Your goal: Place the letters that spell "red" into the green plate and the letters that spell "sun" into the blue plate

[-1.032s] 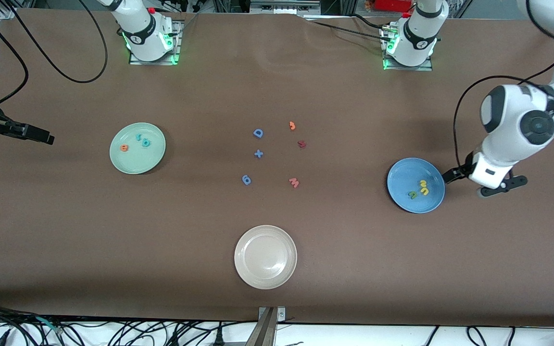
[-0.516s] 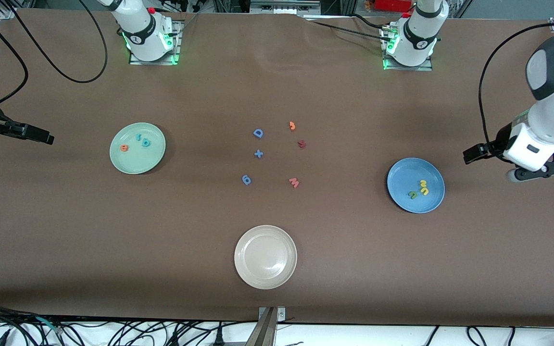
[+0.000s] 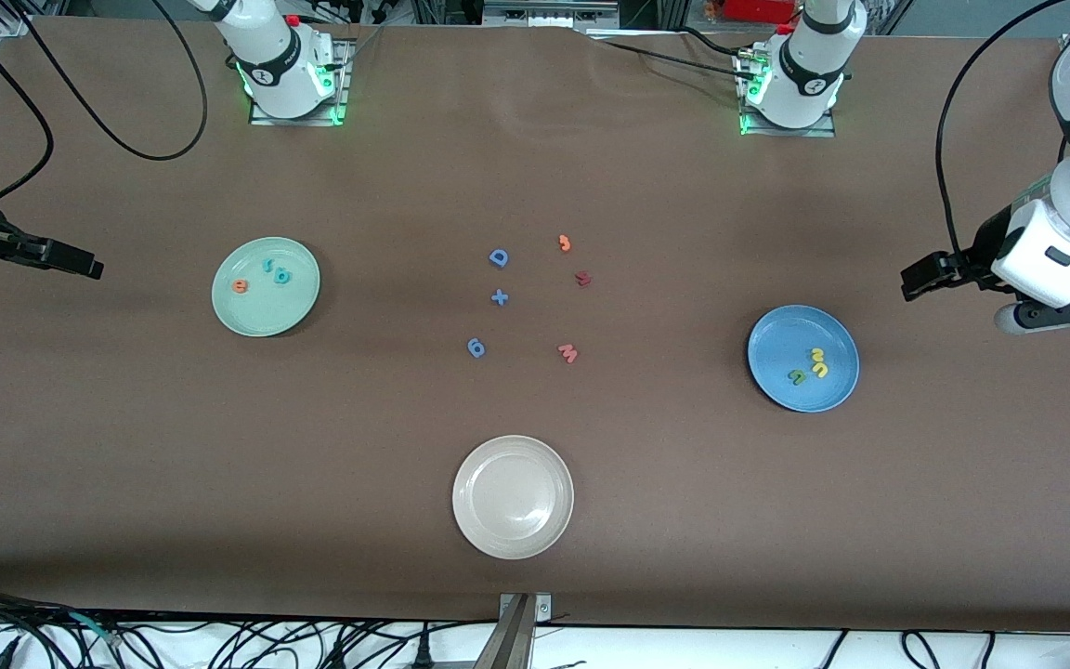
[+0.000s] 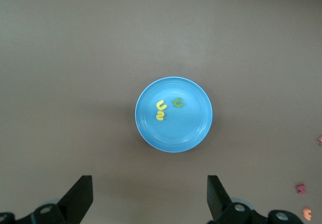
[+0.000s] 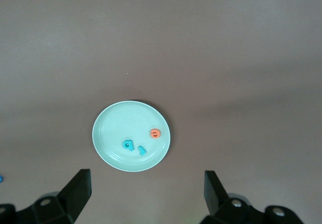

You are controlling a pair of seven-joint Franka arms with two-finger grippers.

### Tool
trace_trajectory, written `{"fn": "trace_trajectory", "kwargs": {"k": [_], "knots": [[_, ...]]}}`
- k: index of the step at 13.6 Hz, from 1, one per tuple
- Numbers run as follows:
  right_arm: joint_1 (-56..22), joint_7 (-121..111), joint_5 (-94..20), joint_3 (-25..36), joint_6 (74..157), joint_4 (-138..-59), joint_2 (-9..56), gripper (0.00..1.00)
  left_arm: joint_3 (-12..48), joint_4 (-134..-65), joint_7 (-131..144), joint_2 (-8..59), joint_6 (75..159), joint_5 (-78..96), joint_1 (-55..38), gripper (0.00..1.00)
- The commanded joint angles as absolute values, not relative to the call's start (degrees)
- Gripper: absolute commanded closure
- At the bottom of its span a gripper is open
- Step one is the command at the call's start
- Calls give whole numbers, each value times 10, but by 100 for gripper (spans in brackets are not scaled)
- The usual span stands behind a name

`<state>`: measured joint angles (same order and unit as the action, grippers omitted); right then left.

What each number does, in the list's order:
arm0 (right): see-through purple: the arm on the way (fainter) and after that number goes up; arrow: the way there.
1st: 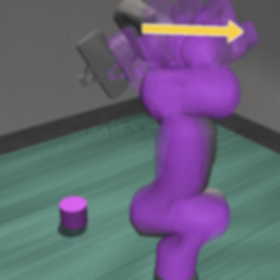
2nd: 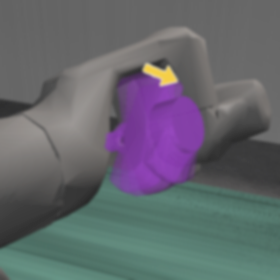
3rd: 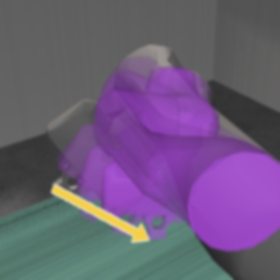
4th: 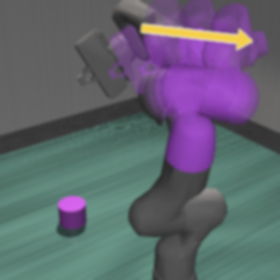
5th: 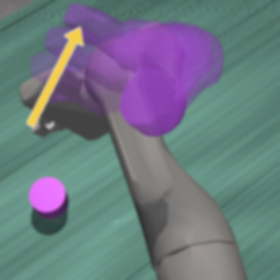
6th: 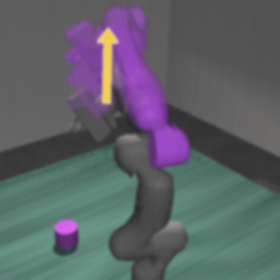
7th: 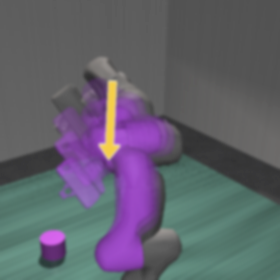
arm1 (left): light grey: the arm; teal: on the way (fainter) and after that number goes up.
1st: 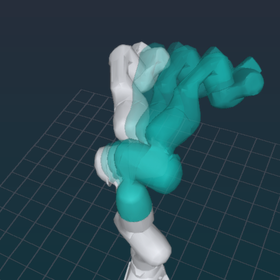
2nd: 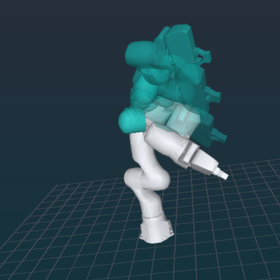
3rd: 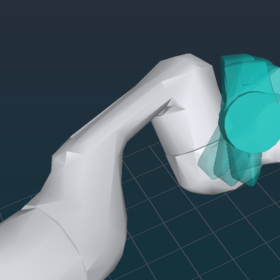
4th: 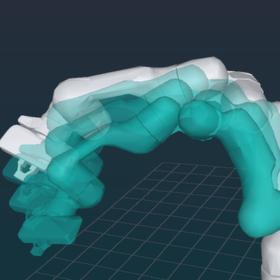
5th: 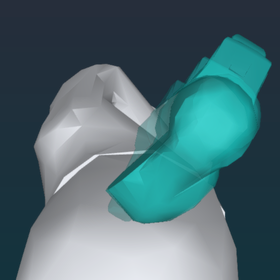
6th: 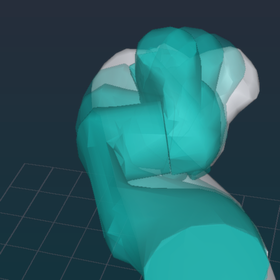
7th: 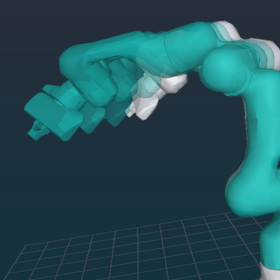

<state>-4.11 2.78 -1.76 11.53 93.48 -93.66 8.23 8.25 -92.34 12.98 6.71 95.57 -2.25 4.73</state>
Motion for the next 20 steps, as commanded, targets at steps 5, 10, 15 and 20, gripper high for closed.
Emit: {"fn": "trace_trajectory", "kwargs": {"k": [5, 10, 15, 20], "knots": [[-40, 25, -18, 116, 943, -926, 79, 0, 71, -918, 70, 40, 935, -12, 37, 0], [-40, 29, -17, 116, 944, -920, 79, 0, 61, -927, 26, 36, 936, -4, 38, 0], [-40, 33, -18, 116, 946, -907, 78, 0, 54, -928, 16, 31, 940, 24, 38, 0], [-40, 34, -18, 116, 945, -899, 76, 0, 47, -936, 2, 23, 946, 25, 38, 0]]}}
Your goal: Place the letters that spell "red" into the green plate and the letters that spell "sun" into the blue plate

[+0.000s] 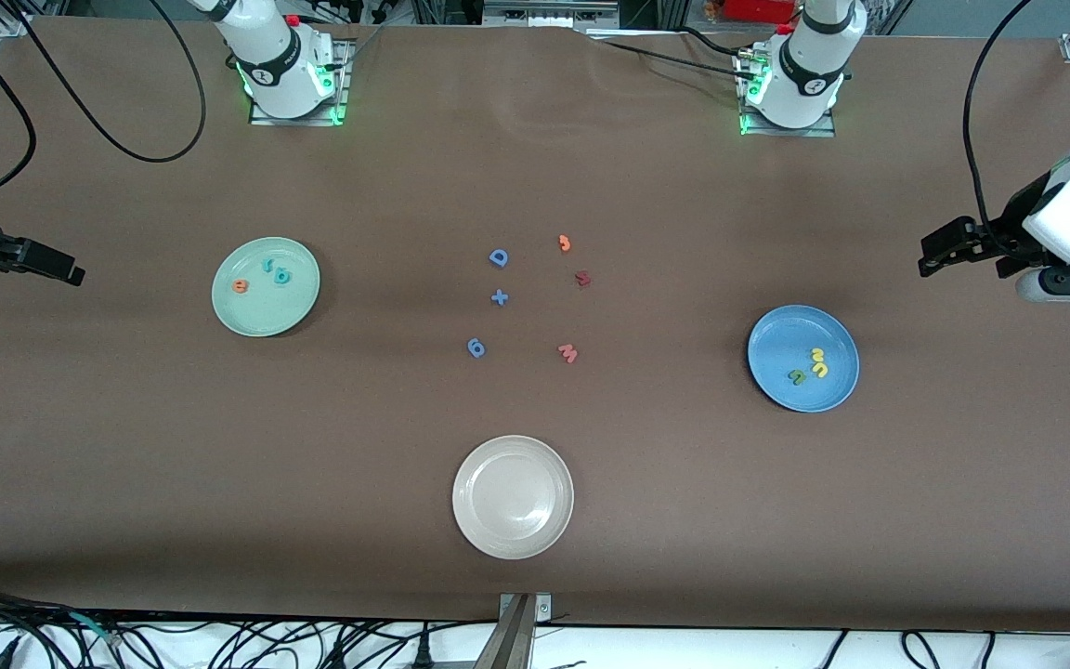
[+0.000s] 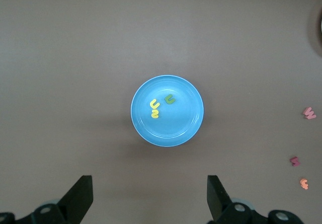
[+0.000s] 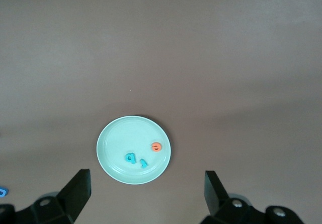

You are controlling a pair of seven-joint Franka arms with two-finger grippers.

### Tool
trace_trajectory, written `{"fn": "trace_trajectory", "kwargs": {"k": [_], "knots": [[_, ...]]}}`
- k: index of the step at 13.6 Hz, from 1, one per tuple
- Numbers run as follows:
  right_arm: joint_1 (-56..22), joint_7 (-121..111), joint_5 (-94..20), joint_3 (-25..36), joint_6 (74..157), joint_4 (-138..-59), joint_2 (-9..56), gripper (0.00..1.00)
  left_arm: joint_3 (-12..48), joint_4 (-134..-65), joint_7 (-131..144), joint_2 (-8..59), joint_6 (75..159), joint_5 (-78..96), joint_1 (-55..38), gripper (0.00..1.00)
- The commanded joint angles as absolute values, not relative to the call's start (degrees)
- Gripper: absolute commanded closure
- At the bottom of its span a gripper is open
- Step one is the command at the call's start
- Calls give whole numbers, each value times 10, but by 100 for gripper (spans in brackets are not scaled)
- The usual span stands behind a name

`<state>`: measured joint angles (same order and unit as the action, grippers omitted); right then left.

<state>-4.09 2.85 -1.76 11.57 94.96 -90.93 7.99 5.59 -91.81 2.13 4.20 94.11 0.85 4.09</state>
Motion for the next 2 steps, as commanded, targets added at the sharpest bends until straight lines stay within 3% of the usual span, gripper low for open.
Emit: {"fn": "trace_trajectory", "kwargs": {"k": [1, 2], "knots": [[-40, 33, -18, 116, 945, -899, 76, 0, 47, -936, 2, 23, 948, 25, 38, 0], [-40, 33, -18, 115, 944, -899, 76, 0, 47, -937, 2, 23, 949, 25, 37, 0]]}}
